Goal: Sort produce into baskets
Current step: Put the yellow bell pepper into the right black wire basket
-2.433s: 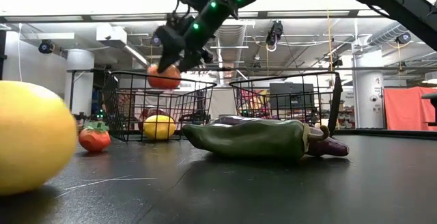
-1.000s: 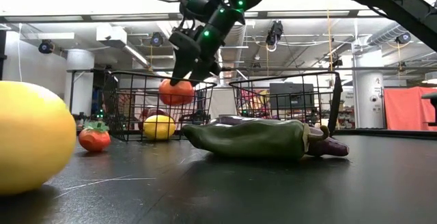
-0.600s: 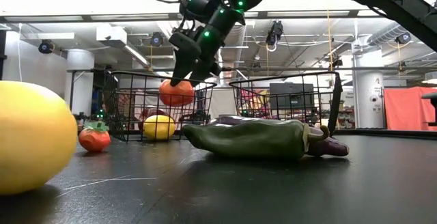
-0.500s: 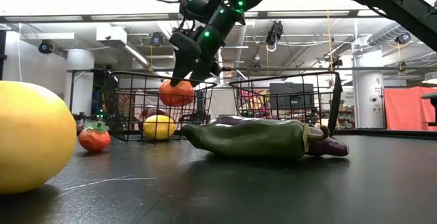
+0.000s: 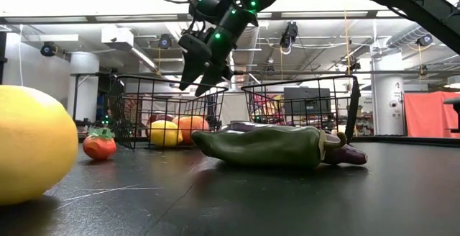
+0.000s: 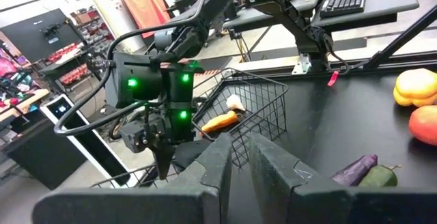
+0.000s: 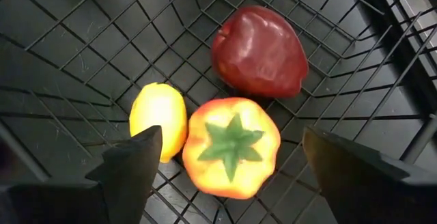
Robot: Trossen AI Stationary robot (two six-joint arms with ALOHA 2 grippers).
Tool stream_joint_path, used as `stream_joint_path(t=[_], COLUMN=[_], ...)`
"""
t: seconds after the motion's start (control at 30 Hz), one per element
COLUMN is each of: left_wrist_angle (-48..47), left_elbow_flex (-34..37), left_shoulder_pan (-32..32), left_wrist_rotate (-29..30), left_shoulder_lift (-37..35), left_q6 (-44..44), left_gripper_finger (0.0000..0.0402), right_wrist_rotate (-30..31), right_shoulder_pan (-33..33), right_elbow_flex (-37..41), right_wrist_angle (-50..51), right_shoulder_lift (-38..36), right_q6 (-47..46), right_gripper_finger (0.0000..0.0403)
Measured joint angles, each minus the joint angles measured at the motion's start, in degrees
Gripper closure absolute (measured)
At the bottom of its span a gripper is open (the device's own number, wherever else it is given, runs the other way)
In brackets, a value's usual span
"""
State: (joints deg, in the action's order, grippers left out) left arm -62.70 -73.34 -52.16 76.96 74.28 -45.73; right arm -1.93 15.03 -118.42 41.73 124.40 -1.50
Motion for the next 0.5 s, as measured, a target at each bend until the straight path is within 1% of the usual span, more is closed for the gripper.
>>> stream_joint_path(t=[0.17,0.37,0.5], left_wrist_angle=[0.0,0.1,0.2], left_elbow_flex=[0.1,2.3,3.7], left_shoulder_pan=[0.0,0.0,0.0], left_wrist_rotate=[-1.0,-1.9,-4.6], left_shoulder_lift=[0.0,0.0,0.0], left_q6=[-0.3,-2.5,-4.7], left_gripper_finger=[0.0366,0.0366,0.0366], right_wrist_rotate=[0.0,0.1,0.4], right_shoulder_pan=[-0.1,-1.6,-3.8], right_elbow_flex=[-1.5,-2.8,-2.8], right_wrist_angle=[0.1,2.1,4.1], right_shoulder_lift=[-0.6,-3.5,-6.6], right_q6=[0.1,0.2,0.7], right_gripper_finger=[0.006,0.006,0.006])
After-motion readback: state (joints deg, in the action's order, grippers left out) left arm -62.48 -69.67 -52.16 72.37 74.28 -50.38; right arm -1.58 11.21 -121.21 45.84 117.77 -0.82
